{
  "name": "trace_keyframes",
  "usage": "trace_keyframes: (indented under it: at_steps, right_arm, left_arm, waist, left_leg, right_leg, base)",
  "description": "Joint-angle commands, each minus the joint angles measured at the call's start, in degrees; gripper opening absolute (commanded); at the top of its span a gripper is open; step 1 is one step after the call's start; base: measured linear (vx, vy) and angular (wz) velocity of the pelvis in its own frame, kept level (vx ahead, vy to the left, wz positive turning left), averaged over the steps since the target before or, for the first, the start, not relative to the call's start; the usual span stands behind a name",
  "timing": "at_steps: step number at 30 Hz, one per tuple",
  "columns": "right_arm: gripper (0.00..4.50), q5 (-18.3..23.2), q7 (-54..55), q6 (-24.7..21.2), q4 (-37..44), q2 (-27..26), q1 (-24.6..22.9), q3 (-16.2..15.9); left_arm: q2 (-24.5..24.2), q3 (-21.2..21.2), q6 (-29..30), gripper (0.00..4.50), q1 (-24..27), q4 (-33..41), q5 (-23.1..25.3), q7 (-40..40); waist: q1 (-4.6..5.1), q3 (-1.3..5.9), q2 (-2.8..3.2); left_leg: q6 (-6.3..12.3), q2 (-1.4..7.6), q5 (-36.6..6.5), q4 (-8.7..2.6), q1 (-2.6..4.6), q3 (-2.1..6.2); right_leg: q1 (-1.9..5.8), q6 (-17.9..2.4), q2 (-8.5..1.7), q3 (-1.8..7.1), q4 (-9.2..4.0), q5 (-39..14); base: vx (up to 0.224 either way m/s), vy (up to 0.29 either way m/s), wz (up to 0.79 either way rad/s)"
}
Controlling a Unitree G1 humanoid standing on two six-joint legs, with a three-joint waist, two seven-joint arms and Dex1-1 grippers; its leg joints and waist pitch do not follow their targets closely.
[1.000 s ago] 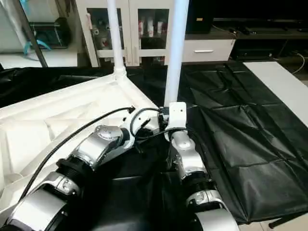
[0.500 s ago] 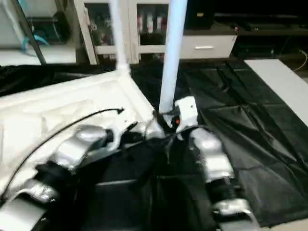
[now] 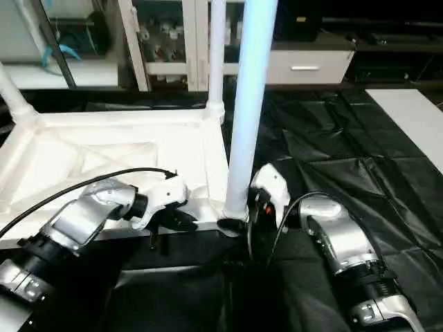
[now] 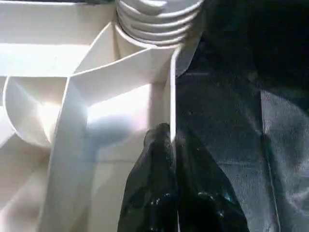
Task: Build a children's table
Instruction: Rotate leg to tighten
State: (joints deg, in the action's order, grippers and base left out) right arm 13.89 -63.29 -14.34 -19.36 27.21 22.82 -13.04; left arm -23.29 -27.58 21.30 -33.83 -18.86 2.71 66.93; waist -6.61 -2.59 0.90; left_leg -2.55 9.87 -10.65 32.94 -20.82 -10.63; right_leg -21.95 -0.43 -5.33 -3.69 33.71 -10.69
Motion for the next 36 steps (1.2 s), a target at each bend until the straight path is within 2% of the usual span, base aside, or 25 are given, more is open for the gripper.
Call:
trace_keyframes:
  at_steps: [1,2,5,8,13,14,17,19,20,26,30,33,36]
  right_arm:
    - [4.39,-0.3,-1.1,-0.3,-0.5,0.2,1.1,-0.3]
    - [4.39,-0.4,-1.6,-0.5,-0.6,0.5,1.5,-0.7]
    - [4.39,-0.6,-2.1,-0.5,-0.8,0.7,1.7,-1.1]
    - [4.05,-1.6,-2.4,0.2,-2.7,0.2,3.3,-1.1]
    - [3.61,-1.8,-2.7,0.4,-3.5,0.2,3.8,-1.0]
    - [3.57,-2.0,-2.9,0.6,-3.6,0.4,3.8,-1.1]
    - [3.24,-2.1,-3.4,0.9,-3.9,0.7,3.7,-1.4]
    - [3.17,-2.7,-3.7,1.4,-4.4,0.8,3.8,-1.5]
    - [2.94,-2.9,-3.8,1.8,-4.9,0.6,3.8,-1.5]
    - [2.75,-3.2,-3.8,2.4,-5.6,0.2,3.9,-1.7]
    - [2.74,-3.3,-2.7,3.8,-6.6,-0.9,3.9,-0.9]
    - [2.74,-3.2,1.7,5.2,-9.0,-3.6,4.0,1.1]
    - [2.74,-2.3,6.5,5.1,-10.0,-6.5,3.5,3.1]
  left_arm:
    - [0.0,-4.6,1.8,0.0,2.0,-2.5,2.3,1.3]
    - [-0.2,-4.6,2.0,0.0,2.0,-2.2,2.2,1.4]
    - [-0.3,-4.5,2.1,0.0,2.1,-2.0,2.3,1.4]
    - [-0.6,-4.4,2.1,0.0,2.5,-1.8,2.5,1.8]
    - [-0.7,-4.5,2.0,0.0,2.9,-1.9,2.6,1.9]
    - [-0.7,-4.5,2.0,0.0,3.0,-1.9,2.6,1.9]
    - [-0.7,-4.4,2.1,0.0,3.1,-1.8,2.6,1.9]
    - [-0.7,-4.3,2.2,0.0,3.2,-1.6,2.6,1.8]
    - [-0.8,-4.2,2.3,0.0,3.3,-1.6,2.6,1.8]
    - [-1.0,-4.2,2.3,0.0,3.4,-1.5,2.7,1.8]
    - [-0.9,-4.1,2.7,0.0,3.3,-1.4,2.7,1.7]
    - [0.1,-3.0,2.8,0.0,3.4,-2.0,2.1,0.4]
    - [1.9,-1.5,3.1,0.0,3.1,-3.1,1.3,-1.8]
  waist:
    - [-0.14,2.96,-0.34]
    - [-0.09,3.01,-0.26]
    - [-0.14,3.15,-0.21]
    - [0.0,3.33,-0.19]
    - [-0.04,3.41,-0.1]
    - [-0.02,3.42,-0.47]
    - [-0.13,3.4,-0.39]
    - [-0.13,3.39,-0.39]
    - [-0.14,3.4,-0.38]
    - [-0.17,3.42,-0.41]
    - [-0.13,3.37,-0.33]
    - [0.13,3.24,-0.23]
    - [0.65,2.83,-0.37]
  left_leg:
    - [1.31,3.58,-15.1,-4.25,0.95,1.28]
    - [0.84,3.61,-15.1,-4.29,0.93,1.36]
    - [0.94,3.54,-14.1,-4.18,0.87,1.36]
    - [1.39,3.47,-12.3,-3.98,0.75,1.31]
    - [1.95,3.44,-11.6,-3.85,0.71,1.27]
    - [2.13,3.44,-11.4,-3.82,0.71,1.22]
    - [2.36,3.47,-11.4,-3.81,0.71,1.24]
    - [2.33,3.48,-11.4,-3.81,0.68,1.23]
    - [2.33,3.48,-11.4,-3.79,0.7,1.23]
    - [2.44,3.48,-11.4,-3.79,0.72,1.24]
    - [2.2,3.45,-12.0,-3.86,0.74,1.25]
    - [1.72,3.38,-13.3,-4.0,0.67,1.29]
    - [0.29,3.3,-17.8,-4.41,0.95,1.45]
  right_leg:
    - [2.19,-13.8,-3.99,2.49,-3.59,-12.6]
    - [2.07,-13.2,-3.94,2.55,-3.57,-13.3]
    - [2.07,-13.3,-3.89,2.57,-3.4,-11.8]
    - [2.13,-14.0,-3.7,2.44,-3.05,-8.8]
    - [2.21,-14.6,-3.69,2.38,-2.92,-7.6]
    - [2.23,-14.6,-3.66,2.39,-2.89,-7.2]
    - [2.21,-14.6,-3.81,2.39,-2.92,-8.3]
    - [2.18,-14.4,-3.81,2.41,-2.97,-8.6]
    - [2.16,-14.4,-3.78,2.41,-2.95,-8.6]
    - [2.15,-14.5,-3.81,2.39,-2.93,-8.6]
    - [2.09,-14.4,-3.74,2.4,-3.02,-9.3]
    - [2.03,-14.2,-3.8,2.41,-3.23,-10.7]
    - [1.84,-12.4,-3.91,2.45,-3.97,-18.1]
  base:
    - [0.0,0.0,0.0]
    - [0.0,0.0,0.0]
    - [0.0,0.0,0.0]
    - [0.0,0.0,0.0]
    - [0.0,0.0,0.0]
    - [0.0,0.0,0.0]
    - [0.0,0.0,0.0]
    - [0.0,0.0,0.0]
    - [0.0,0.0,0.0]
    - [0.0,0.0,0.0]
    - [0.0,0.0,0.0]
    - [0.0,0.0,0.0]
    - [0.0,0.0,0.0]
